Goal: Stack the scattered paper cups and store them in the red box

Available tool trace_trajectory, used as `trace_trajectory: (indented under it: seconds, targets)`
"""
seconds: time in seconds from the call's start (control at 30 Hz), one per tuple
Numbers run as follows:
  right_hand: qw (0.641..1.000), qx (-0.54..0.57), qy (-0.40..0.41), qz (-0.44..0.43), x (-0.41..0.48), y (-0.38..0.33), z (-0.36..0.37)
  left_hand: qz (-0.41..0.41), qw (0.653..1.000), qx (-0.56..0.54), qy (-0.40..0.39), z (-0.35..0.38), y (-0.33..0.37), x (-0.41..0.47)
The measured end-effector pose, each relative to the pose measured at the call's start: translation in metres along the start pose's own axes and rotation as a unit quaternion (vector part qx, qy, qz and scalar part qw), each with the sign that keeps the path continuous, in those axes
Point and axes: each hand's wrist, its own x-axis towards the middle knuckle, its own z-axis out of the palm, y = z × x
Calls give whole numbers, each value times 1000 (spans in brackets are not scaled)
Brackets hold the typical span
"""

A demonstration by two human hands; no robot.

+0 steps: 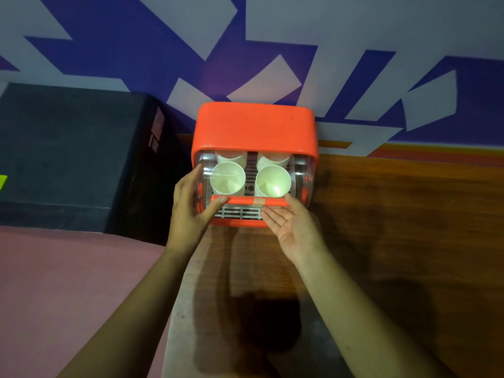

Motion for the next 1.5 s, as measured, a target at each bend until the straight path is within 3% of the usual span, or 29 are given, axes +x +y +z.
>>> trace_trajectory:
  seconds: [0.3,0.43,0.5,0.6,0.67,0.7,0.77,0.87,1.17,1.33,1.5]
  targets:
    - [1000,26,13,10,4,4,-4,-5,1000,-17,-10,1,-6,-10]
    - [996,-75,27,-39,3,8,-12,4,1000,-4,-9,1,-7,-11]
    - [960,-247,83,-97,4,7,-19,6,1000,8,-7,1,-4,-12]
    - [838,-470,171,-218,14,9,-36,-13,1000,9,-13,2,-7,-15]
    - [781,-539,163,-270,22,10,-46,-26,999,22,-21,3,-11,-17]
    - [775,-551,137,-278,26,11,-48,-28,999,30,-23,4,-14,-18]
    - [780,-551,92,-281,36,16,-54,-35,998,44,-23,9,-21,-20]
    - [760,-574,111,-284,46,23,-63,-53,997,53,-29,14,-32,-22]
    - [752,-593,102,-267,41,19,-66,-46,996,51,-58,9,-40,-17]
    - [721,-647,91,-229,11,-11,-63,-76,987,98,-106,-14,-14,-14]
    - [728,-641,86,-229,-25,-47,-60,-91,982,154,-52,-27,41,-21]
